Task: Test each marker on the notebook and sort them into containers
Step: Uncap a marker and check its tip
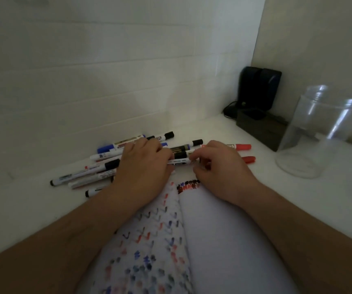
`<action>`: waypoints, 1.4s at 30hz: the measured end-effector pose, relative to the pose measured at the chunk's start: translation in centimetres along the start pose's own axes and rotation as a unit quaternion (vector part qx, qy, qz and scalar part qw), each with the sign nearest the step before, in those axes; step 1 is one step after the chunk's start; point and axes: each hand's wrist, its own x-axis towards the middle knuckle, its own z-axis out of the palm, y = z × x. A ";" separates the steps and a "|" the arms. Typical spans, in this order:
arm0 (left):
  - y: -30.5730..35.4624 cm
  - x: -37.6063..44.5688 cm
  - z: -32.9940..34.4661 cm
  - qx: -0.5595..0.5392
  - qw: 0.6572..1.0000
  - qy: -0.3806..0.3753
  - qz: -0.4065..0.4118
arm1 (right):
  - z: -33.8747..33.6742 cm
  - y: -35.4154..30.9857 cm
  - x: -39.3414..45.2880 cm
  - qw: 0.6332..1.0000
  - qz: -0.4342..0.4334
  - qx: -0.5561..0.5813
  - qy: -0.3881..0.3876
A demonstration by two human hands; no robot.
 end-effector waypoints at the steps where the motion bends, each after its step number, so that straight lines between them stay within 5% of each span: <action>1: 0.0 0.0 -0.1 0.000 1.000 0.012 0.006 | 0.1 0.0 0.0 1.000 -0.001 0.002 0.008; 7: 1.0 0.1 -2.5 -0.136 0.969 0.183 0.097 | -0.9 -0.7 -0.2 0.994 -0.033 -0.045 0.089; 10: 2.0 -0.1 -3.7 -0.302 0.943 0.137 0.040 | -2.4 -1.3 -0.8 0.985 0.025 0.133 0.107; 13: 2.4 -0.4 -3.0 -0.284 0.956 0.046 0.062 | -3.6 -2.3 -1.5 0.858 0.114 0.500 0.015; 14: 2.5 -0.5 -2.7 -0.267 0.960 0.025 0.075 | -3.6 -2.5 -1.7 0.813 0.135 0.566 -0.020; 16: 3.0 -0.9 -2.0 -0.257 0.963 0.016 0.077 | -3.1 -2.4 -1.7 0.780 0.164 0.603 -0.044; 39: 3.8 -0.8 -2.4 -0.350 0.933 -0.048 0.069 | -1.6 -2.5 -1.8 0.758 0.138 0.636 -0.033; 42: 3.6 -0.9 -2.1 -0.306 0.947 -0.028 0.092 | -1.4 -2.7 -1.7 0.780 0.139 0.609 -0.012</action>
